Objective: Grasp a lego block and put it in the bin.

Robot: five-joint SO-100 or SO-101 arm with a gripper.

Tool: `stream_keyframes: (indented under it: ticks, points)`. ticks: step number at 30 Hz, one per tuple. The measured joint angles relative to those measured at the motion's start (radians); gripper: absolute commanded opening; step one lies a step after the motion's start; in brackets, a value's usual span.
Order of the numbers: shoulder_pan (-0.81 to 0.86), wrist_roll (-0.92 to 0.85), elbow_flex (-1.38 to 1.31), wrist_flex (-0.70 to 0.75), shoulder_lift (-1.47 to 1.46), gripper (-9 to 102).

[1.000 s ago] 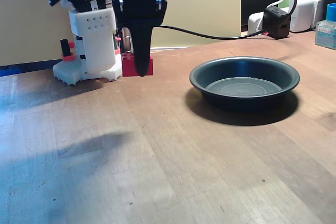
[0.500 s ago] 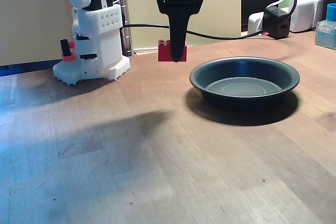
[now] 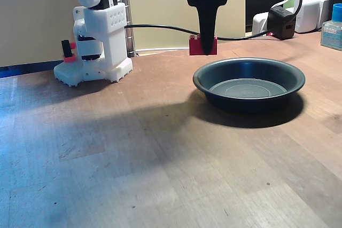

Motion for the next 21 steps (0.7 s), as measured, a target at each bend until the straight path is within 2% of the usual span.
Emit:
stream_keyframes:
  ticks: [8,21]
  points:
    - [-0.037,0.041,-0.025,-0.052,-0.087,-1]
    - [-0.069,0.153,-0.345,-0.055,-0.359,-1]
